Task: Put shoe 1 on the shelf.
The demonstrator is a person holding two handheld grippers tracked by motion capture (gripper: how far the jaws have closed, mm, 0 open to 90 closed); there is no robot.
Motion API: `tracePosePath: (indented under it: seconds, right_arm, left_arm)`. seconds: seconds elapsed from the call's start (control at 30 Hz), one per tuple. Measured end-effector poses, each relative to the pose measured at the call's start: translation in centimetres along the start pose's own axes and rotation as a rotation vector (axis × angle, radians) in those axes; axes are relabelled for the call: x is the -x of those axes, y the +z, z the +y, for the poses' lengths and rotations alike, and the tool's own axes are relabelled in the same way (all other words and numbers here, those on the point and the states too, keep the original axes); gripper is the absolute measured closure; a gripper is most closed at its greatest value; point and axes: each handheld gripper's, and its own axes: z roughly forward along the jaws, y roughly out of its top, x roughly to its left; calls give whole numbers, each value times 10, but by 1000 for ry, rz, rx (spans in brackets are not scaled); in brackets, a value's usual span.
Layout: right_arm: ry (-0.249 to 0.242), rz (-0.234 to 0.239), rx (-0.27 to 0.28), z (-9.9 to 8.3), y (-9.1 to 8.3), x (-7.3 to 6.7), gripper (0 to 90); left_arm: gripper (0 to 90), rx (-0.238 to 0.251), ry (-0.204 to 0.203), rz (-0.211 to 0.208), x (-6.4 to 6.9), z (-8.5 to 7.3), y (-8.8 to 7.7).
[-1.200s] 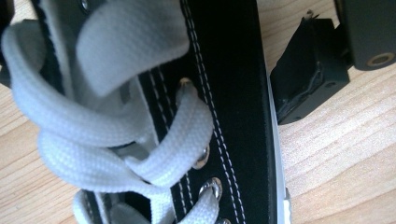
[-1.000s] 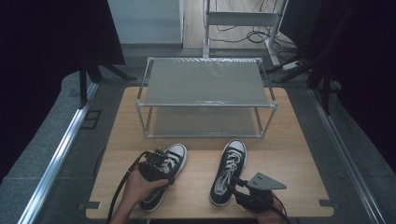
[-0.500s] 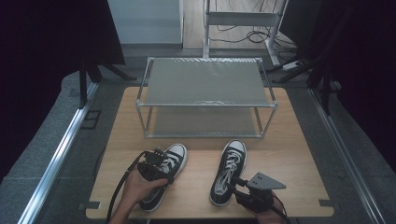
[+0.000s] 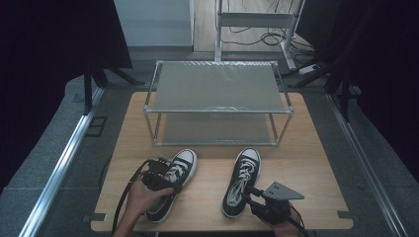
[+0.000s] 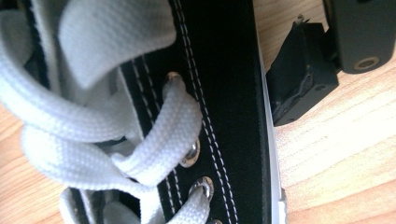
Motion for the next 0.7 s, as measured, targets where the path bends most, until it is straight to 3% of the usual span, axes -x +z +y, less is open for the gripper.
tracePosePath:
  seconds: [0.7]
  right_arm:
    - [9, -3, 1, 0, 0, 3, 639]
  left_arm:
    - [136, 80, 44, -49, 1, 1, -34]
